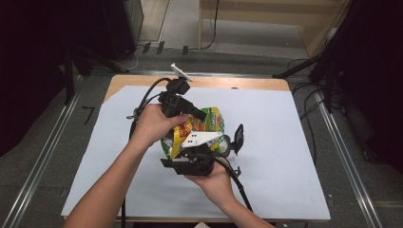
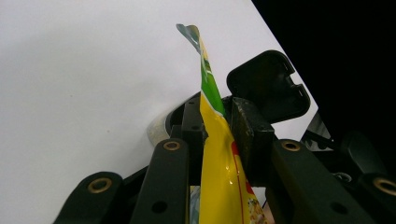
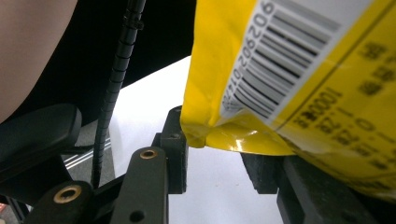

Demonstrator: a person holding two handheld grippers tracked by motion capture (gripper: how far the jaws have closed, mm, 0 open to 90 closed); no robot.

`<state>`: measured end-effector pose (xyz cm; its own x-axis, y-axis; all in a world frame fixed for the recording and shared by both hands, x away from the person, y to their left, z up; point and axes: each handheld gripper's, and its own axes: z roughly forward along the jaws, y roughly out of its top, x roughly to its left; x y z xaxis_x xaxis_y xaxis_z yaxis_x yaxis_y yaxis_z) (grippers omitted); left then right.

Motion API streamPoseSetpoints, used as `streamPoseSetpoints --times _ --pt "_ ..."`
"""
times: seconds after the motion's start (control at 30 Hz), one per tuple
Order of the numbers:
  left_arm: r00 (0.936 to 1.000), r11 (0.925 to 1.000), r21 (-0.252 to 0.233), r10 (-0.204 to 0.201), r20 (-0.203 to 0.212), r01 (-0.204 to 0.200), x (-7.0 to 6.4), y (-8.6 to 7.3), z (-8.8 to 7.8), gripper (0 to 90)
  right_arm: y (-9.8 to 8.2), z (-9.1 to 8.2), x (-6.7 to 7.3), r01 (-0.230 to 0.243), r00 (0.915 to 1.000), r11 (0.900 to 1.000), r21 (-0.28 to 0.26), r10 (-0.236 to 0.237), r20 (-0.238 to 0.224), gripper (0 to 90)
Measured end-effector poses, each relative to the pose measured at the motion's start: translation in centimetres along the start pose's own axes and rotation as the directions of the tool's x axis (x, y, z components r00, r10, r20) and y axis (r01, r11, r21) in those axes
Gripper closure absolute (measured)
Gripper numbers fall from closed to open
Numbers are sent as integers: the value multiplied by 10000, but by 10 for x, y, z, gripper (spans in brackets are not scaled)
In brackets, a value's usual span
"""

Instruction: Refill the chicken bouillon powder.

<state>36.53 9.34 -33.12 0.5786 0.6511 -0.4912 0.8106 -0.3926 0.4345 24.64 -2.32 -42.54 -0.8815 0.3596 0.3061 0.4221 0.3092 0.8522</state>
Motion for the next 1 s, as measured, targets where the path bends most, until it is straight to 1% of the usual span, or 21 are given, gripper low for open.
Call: streamPoseSetpoints --times 0.33,0.6,0.73,0.87,1.0 --pt "9999 9999 146 33 -95 -32 -1 2 2 760 0 0 2 74 10000 10000 27 -74 37 655" --pt "9994 9996 166 238 -266 -233 -4 3 2 759 0 0 2 150 9997 9999 2 -150 171 649" --pt "9987 9994 98 345 -369 -342 -7 1 1 759 -1 1 3 208 9995 9998 -32 -208 234 649" --pt "9974 9986 -121 508 -514 -515 -11 -3 -2 759 -2 3 6 352 9988 9994 -76 -349 347 647" --pt "9972 9982 -293 498 -565 -516 -11 -6 -4 759 -3 4 6 532 9976 9986 -71 -529 447 650"
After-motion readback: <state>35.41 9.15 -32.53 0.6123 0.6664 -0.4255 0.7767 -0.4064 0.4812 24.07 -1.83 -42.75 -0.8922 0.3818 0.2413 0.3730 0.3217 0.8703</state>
